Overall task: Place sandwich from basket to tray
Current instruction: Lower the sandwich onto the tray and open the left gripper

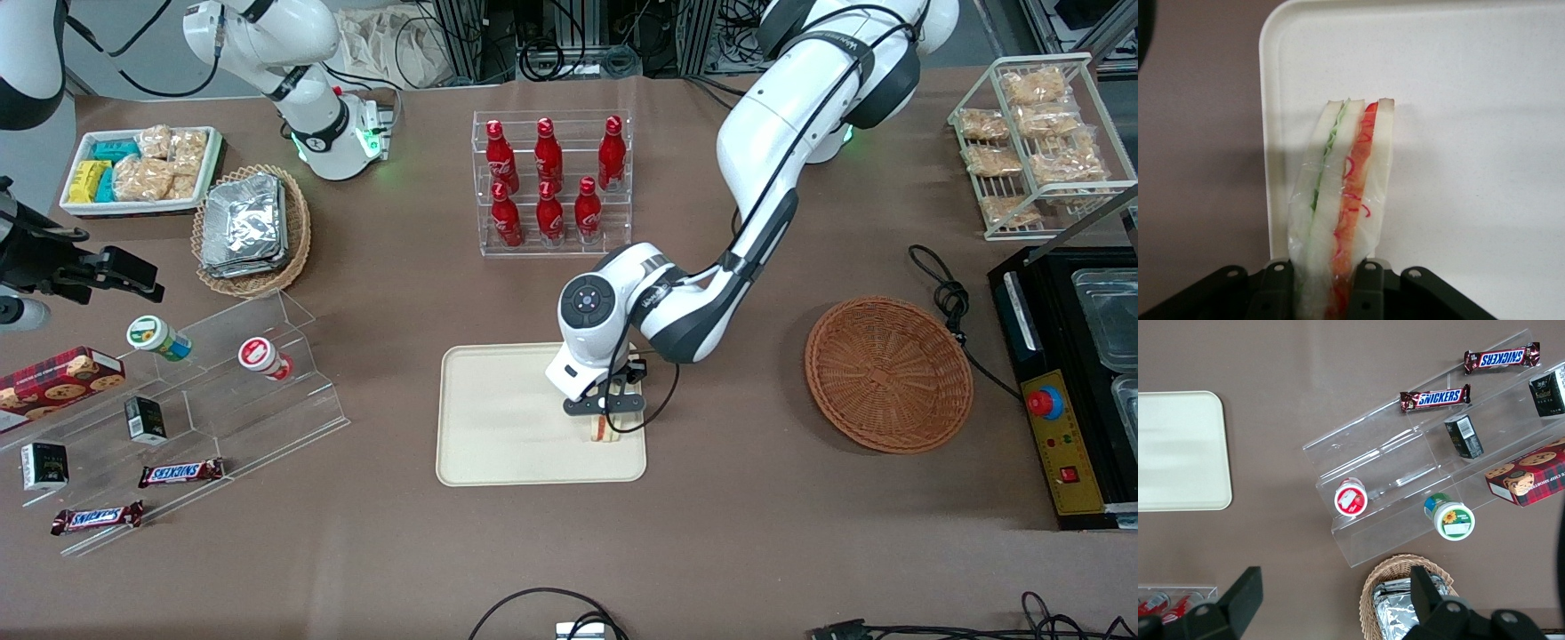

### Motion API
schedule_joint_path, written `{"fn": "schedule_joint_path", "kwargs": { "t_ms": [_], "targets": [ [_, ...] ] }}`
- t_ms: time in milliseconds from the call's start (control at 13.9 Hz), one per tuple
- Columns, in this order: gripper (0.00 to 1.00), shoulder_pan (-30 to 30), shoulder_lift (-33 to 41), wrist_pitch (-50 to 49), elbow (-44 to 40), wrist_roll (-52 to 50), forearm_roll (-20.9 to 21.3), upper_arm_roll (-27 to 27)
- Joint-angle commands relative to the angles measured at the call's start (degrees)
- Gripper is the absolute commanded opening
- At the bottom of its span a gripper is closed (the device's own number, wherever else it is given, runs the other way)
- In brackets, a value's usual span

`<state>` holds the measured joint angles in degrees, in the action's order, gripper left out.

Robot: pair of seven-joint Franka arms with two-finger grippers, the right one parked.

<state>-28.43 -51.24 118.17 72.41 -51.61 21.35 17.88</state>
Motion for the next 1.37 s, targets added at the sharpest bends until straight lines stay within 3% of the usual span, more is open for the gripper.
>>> {"fn": "schedule_joint_path", "kwargs": {
  "t_ms": [0,72,216,863,1295],
  "targets": [
    [0.34,-1.36,-1.58,0.04,-2.01,-1.21,1.33,-0.39],
    [0.48,-1.36,-1.58,0.04,-2.01,-1.21,1.33,-0.39],
    [1.0,-1.36,-1.67,0.13,-2.01,-1.39,1.33,-0.39],
    [1.0,1.27,6.23,-1.54,-2.53,-8.24,1.24,-0.65],
    [1.0,9.34,15.28,-10.67,-2.01,-8.25,0.28,-0.56]
  ]
}}
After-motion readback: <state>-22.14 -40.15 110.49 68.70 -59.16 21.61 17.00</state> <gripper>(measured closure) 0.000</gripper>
